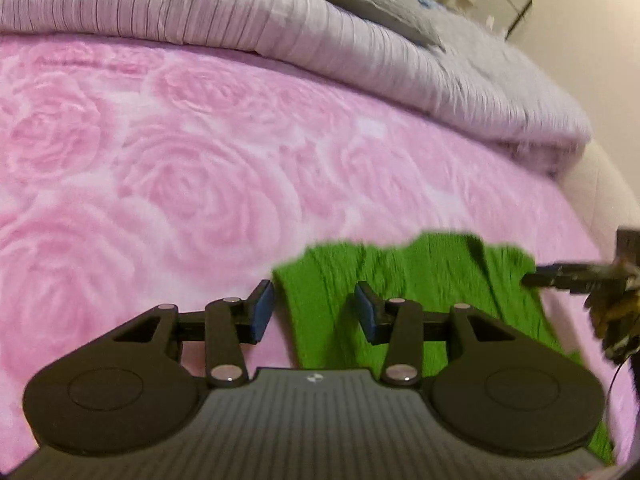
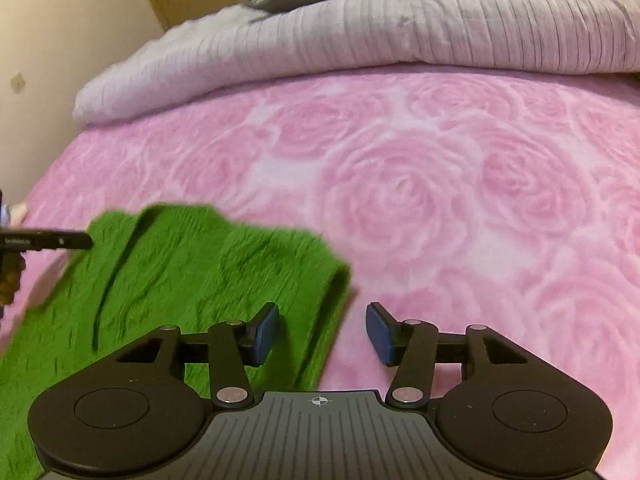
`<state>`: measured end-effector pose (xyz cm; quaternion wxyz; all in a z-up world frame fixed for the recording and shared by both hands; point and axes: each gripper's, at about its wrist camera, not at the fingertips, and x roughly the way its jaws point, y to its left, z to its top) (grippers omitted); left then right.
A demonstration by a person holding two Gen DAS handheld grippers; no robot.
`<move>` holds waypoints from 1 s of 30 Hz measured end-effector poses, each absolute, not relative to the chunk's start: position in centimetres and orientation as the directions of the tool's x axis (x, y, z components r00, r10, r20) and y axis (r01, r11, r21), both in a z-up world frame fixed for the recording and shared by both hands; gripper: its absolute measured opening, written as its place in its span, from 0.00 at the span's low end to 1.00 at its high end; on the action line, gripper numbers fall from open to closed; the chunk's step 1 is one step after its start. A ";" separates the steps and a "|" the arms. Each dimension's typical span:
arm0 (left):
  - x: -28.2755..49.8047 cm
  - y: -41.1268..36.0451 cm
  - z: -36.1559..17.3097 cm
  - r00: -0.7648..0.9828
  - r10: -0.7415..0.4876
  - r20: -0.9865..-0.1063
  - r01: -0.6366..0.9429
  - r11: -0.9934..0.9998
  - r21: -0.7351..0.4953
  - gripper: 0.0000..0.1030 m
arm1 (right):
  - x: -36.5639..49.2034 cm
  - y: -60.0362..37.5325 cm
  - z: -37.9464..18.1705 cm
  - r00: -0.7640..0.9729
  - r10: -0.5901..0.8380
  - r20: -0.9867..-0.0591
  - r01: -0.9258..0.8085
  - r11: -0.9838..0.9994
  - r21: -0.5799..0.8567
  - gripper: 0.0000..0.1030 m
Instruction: Fold clothes
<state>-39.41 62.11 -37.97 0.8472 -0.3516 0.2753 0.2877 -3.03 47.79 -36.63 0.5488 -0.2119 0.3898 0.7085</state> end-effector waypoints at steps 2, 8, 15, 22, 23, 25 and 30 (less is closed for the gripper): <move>-38.8 62.9 -38.3 0.706 0.275 -0.652 -0.664 0.578 -0.475 0.40 | -2.1 48.9 -37.0 -0.349 0.631 -0.693 -0.919 -0.086 0.384 0.50; -38.6 62.1 -37.7 0.746 0.239 -0.622 -0.603 0.640 -0.477 0.13 | -2.7 50.4 -37.4 -0.392 0.635 -0.665 -0.902 -0.123 0.415 0.12; -42.6 56.7 -31.5 0.808 0.272 -0.523 -0.542 0.692 -0.477 0.12 | -3.6 44.4 -31.8 -0.403 0.713 -0.573 -0.903 -0.209 0.375 0.09; -51.3 43.5 -27.7 0.857 0.258 -0.447 -0.483 0.705 -0.519 0.14 | -6.4 30.1 -25.8 -0.418 0.754 -0.506 -0.906 -0.309 0.288 0.09; -52.3 41.5 -28.2 0.850 0.254 -0.461 -0.493 0.691 -0.528 0.16 | -7.3 27.2 -25.7 -0.426 0.736 -0.526 -0.904 -0.319 0.286 0.09; -54.5 36.8 -30.0 0.820 0.244 -0.517 -0.537 0.641 -0.548 0.17 | -9.5 21.9 -26.3 -0.442 0.670 -0.596 -0.897 -0.327 0.298 0.10; -58.5 27.7 -34.6 0.735 0.258 -0.627 -0.670 0.423 -0.610 0.17 | -13.4 10.7 -31.4 -0.415 0.524 -0.744 -0.902 -0.132 0.410 0.38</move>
